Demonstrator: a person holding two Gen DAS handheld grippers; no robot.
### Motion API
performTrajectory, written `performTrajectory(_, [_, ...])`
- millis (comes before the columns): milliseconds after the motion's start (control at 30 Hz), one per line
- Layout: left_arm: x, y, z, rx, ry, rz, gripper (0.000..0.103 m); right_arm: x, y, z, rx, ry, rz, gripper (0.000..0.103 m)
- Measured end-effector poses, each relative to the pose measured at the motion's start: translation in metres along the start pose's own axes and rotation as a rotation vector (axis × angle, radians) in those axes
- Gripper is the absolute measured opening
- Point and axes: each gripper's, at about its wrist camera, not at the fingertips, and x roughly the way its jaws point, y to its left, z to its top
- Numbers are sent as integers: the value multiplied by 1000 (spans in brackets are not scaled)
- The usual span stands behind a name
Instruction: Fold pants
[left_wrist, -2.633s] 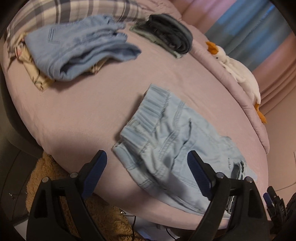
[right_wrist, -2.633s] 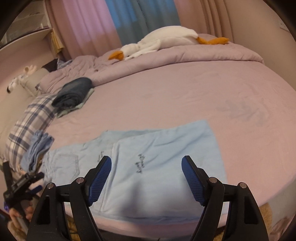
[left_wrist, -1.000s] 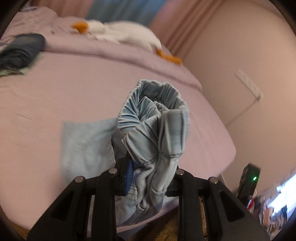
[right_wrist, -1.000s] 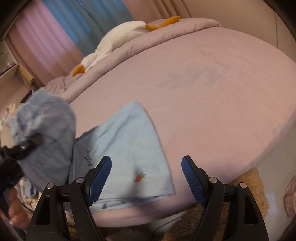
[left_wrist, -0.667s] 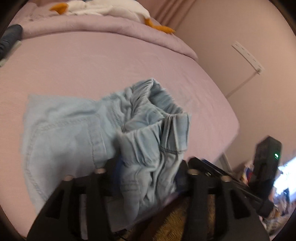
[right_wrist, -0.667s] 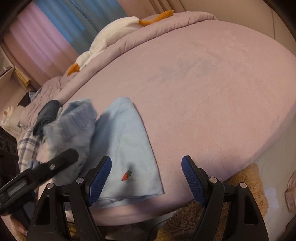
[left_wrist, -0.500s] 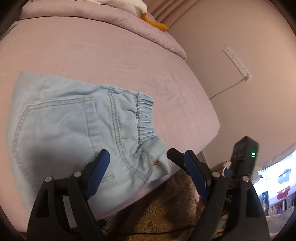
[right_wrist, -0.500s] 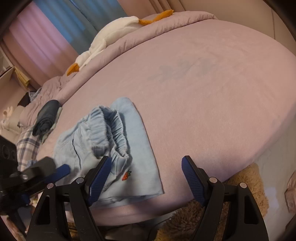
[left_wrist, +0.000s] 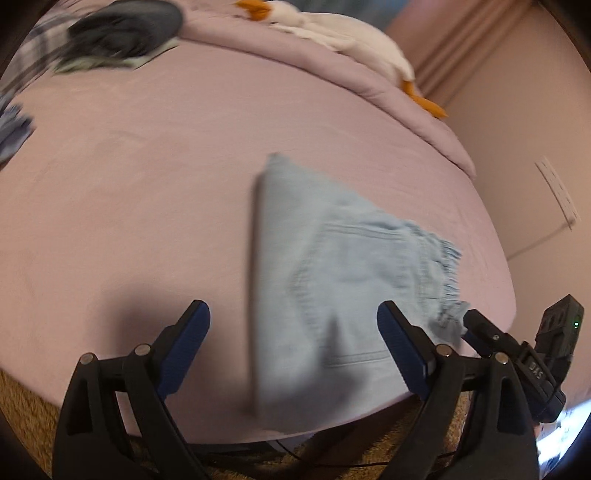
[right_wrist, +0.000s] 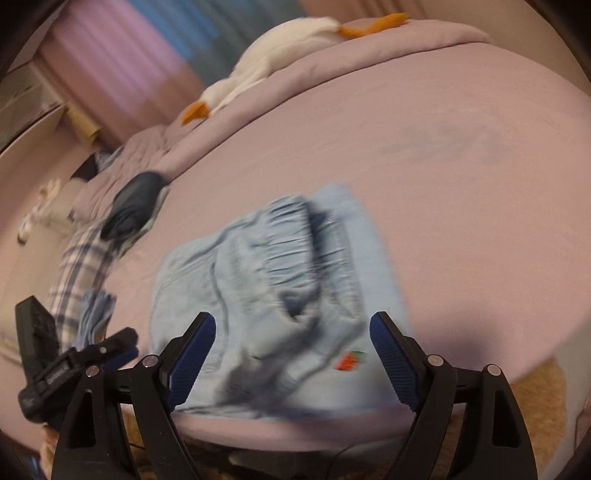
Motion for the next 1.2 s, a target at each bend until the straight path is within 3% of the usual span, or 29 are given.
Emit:
performTrajectory(100, [4, 6, 1, -19, 7, 33, 92, 20, 3, 0, -21, 21, -75, 84])
performTrajectory(200, [5, 6, -1, -19, 17, 40, 92, 24, 5, -2, -52, 4, -107, 69])
performTrajectory(233, [3, 10, -4, -16, 16, 39, 92, 25, 6, -1, -67, -6, -136, 50])
performTrajectory(267, [3, 9, -4, -13, 16, 41, 92, 25, 7, 1, -70, -3, -137, 41])
performTrajectory(333, [4, 8, -3, -7, 14, 46, 92, 14, 7, 4, -57, -24, -101, 32])
performTrajectory(400, [3, 6, -4, 8, 14, 46, 92, -8, 4, 6, -21, -83, -58, 31])
performTrajectory(467, [2, 3, -3, 24, 8, 40, 92, -21, -2, 9, 18, -118, -48, 31])
performTrajectory(533, [3, 0, -3, 34, -1, 32, 92, -25, -9, 7, 8, -123, -98, 31])
performTrajectory(633, [13, -5, -3, 56, 15, 24, 92, -7, -23, 1, 13, -32, -120, 31])
performTrajectory(700, [21, -6, -3, 61, 35, 32, 92, -4, -30, -3, 21, -16, -121, 39])
performTrajectory(767, [26, -7, -4, 66, 54, 34, 92, -7, -36, -1, 38, -7, -112, 61])
performTrajectory(833, [29, -9, -4, 76, 66, 27, 92, -13, -42, 5, 55, -20, -101, 70])
performTrajectory(1000, [34, -13, -5, 103, 69, -5, 92, -16, -62, 19, 151, 2, 16, 79])
performTrajectory(1100, [47, -14, -5, 110, 104, -11, 92, -3, -56, 19, 123, 44, 37, 79])
performTrajectory(1200, [52, -18, -3, 134, 90, -18, 91, 25, -51, 17, 110, 126, 70, 79])
